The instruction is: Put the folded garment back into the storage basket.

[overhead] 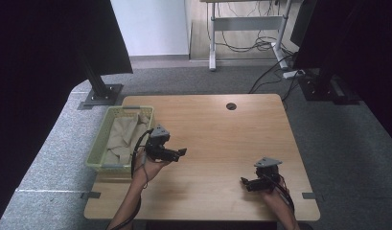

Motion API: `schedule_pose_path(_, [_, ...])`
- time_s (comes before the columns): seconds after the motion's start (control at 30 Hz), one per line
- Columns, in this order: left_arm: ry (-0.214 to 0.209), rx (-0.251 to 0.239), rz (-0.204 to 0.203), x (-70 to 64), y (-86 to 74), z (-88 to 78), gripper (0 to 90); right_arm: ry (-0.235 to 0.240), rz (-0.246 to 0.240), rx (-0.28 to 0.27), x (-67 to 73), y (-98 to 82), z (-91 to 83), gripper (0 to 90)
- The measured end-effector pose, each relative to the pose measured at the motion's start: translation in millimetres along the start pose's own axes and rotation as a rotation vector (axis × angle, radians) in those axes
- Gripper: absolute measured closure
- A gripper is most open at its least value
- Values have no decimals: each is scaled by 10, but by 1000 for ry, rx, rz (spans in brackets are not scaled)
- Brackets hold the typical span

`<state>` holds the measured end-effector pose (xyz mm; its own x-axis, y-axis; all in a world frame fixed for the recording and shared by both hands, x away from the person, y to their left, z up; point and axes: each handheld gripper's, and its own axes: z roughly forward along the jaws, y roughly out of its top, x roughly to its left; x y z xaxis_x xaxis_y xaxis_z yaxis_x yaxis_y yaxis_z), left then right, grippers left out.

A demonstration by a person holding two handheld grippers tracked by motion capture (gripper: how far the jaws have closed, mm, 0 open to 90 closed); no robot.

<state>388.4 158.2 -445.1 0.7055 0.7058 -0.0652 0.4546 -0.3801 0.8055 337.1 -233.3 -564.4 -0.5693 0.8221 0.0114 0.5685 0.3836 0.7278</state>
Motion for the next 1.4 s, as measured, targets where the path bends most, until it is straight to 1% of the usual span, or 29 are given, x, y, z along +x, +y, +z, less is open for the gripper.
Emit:
schedule_pose_path(0.13, [-22,-5,0,-23,-68,34,71,0,0,0,0,0,0,16])
schedule_pose_path(0.3, [-33,-9,3,-61,-152,82,72,0,0,0,0,0,0,16])
schedule_pose_path(0.47, [-23,-5,18,-95,-245,138,72,0,0,0,-1,0,0,16])
schedule_pose_path(0.67, [4,9,40,-132,-359,216,72,0,0,0,0,0,0,16])
schedule_pose_path(0.83, [16,17,52,-155,-448,271,72,0,0,0,0,0,0,16])
schedule_pose_path(1.1, [40,30,67,-187,-569,326,72,0,0,0,0,0,0,16])
schedule_pose_path(1.13, [44,29,64,-192,-587,334,72,0,0,0,0,0,0,16])
schedule_pose_path(1.23, [49,40,62,-192,-646,360,72,0,0,0,0,0,0,15])
schedule_pose_path(1.4, [69,73,69,-201,-748,420,72,0,0,0,0,0,0,15])
